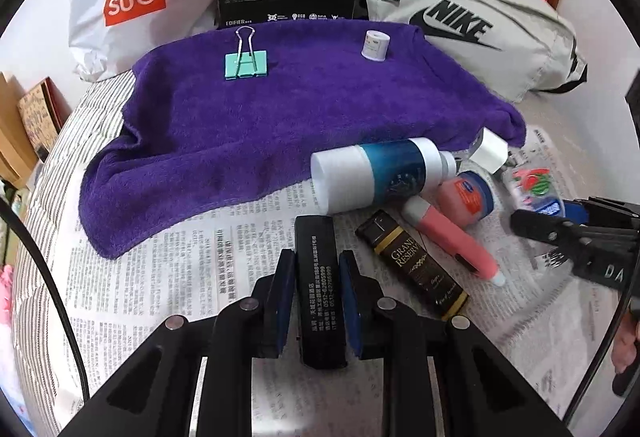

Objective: Organize rigid objects
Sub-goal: 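Place the black case on the towel with the left tool while the right tool places the mint bottle there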

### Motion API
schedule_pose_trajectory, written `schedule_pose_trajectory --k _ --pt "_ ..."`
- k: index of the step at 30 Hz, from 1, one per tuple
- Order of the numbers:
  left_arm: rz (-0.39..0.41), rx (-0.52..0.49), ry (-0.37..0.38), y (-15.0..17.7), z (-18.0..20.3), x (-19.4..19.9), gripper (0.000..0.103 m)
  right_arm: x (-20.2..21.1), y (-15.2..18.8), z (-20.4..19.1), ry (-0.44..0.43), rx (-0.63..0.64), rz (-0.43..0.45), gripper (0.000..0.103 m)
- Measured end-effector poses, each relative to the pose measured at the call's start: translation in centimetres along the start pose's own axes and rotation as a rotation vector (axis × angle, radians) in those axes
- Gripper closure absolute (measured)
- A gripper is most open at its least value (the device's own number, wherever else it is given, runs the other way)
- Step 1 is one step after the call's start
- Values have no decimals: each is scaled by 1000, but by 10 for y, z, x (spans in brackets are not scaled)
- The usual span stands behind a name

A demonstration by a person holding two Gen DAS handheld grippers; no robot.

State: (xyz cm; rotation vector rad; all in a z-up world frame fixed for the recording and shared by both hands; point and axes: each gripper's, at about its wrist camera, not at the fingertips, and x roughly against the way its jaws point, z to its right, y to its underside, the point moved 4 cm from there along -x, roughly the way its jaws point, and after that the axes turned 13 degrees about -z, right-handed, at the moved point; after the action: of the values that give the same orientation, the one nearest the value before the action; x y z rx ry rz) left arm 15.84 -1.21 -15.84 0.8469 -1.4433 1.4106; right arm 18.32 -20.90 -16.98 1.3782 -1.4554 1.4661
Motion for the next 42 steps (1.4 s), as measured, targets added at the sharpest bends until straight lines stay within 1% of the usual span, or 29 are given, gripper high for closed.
schedule_pose_trajectory --k 4,8,11,16,22,25,28,33,37,42 --pt "-4 20 22 2 -7 3 82 16 4 11 5 -12 20 61" --pt "-10 38 54 7 -12 7 82 16 6 18 -31 -33 11 61" --pt "0 42 60 9 -15 15 82 18 6 21 -72 -45 12 61" --pt "17 52 93 6 -22 28 82 26 2 19 -77 -28 14 61" --pt "37 61 126 -1 -28 44 82 37 -11 10 -99 13 26 61" --pt "51 49 105 -10 -29 50 82 43 -21 4 -108 47 38 61" --pt "56 50 124 -20 -32 55 82 48 -33 -1 -105 70 49 61" --pt "76 55 126 -41 -39 61 82 55 -58 -4 -108 96 63 61" --pt "108 42 90 -65 -46 66 82 54 -79 -2 -105 99 72 61" --pt "94 50 82 -94 -58 57 82 44 -110 6 -85 91 68 61"
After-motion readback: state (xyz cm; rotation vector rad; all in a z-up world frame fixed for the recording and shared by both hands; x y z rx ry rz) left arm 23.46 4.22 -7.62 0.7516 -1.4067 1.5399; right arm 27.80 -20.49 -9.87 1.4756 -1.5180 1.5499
